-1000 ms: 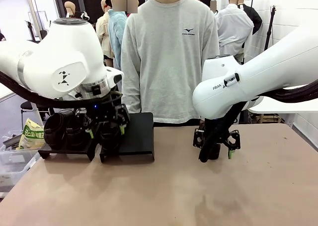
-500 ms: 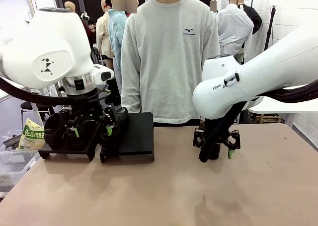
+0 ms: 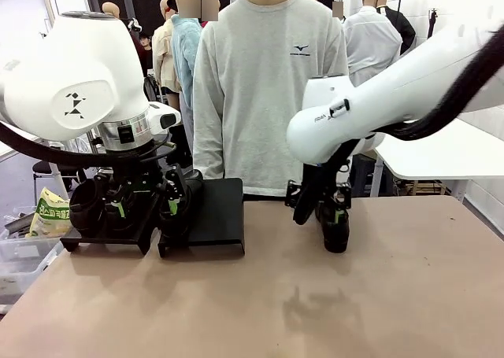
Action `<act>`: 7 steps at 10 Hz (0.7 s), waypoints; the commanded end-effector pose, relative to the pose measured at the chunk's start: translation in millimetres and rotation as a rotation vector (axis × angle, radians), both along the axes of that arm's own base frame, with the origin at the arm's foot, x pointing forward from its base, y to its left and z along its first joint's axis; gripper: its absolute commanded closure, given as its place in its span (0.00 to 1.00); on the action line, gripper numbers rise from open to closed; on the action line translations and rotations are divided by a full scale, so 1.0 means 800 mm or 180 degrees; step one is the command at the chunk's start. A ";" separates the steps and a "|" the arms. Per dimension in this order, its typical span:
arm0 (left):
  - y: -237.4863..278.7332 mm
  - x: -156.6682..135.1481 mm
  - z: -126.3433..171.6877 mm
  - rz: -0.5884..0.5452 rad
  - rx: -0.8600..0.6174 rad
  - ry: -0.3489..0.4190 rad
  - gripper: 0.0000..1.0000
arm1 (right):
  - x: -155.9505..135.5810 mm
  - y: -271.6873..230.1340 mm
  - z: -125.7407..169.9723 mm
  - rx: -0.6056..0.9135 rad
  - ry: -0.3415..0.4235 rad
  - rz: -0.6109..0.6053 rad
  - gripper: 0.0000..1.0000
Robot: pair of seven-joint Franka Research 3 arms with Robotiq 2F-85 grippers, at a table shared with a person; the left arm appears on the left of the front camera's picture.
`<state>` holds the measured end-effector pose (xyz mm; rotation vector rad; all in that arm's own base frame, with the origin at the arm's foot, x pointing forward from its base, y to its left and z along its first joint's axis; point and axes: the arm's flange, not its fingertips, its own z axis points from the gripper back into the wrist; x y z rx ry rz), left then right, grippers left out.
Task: Organize the shoes by placing them on the stand.
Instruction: Pick up one Shoe and place it in the middle of the table.
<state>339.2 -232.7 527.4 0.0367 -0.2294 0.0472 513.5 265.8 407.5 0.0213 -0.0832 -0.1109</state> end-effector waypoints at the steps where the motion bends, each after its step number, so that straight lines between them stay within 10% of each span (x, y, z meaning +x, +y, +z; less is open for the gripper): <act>1: 0.001 0.001 0.000 -0.0001 -0.0015 0.0009 0.00 | 0.037 0.020 -0.006 -0.0210 -0.0083 -0.0051 0.00; 7: 0.001 0.001 0.000 -0.0001 -0.0015 0.0009 0.00 | 0.091 0.024 -0.034 -0.0409 0.0006 -0.0178 0.00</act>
